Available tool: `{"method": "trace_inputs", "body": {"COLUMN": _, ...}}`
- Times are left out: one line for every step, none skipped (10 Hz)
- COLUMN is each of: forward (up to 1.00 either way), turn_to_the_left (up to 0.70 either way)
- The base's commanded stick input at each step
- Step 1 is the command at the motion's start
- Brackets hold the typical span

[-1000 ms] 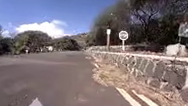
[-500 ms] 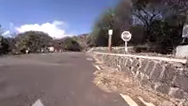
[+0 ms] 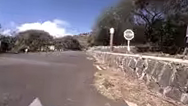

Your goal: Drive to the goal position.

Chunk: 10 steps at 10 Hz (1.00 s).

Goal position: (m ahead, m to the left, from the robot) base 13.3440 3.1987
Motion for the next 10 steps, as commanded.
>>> {"method": "trace_inputs", "body": {"forward": 0.50, "turn_to_the_left": 0.00}}
{"method": "trace_inputs", "body": {"forward": 0.50, "turn_to_the_left": 0.00}}
{"method": "trace_inputs", "body": {"forward": 0.50, "turn_to_the_left": 0.00}}
{"method": "trace_inputs", "body": {"forward": 0.50, "turn_to_the_left": 0.00}}
{"method": "trace_inputs", "body": {"forward": 0.50, "turn_to_the_left": 0.00}}
{"method": "trace_inputs", "body": {"forward": 0.50, "turn_to_the_left": 0.00}}
{"method": "trace_inputs", "body": {"forward": 0.50, "turn_to_the_left": 0.00}}
{"method": "trace_inputs", "body": {"forward": 0.50, "turn_to_the_left": 0.00}}
{"method": "trace_inputs", "body": {"forward": 0.50, "turn_to_the_left": 0.00}}
{"method": "trace_inputs", "body": {"forward": 0.50, "turn_to_the_left": 0.00}}
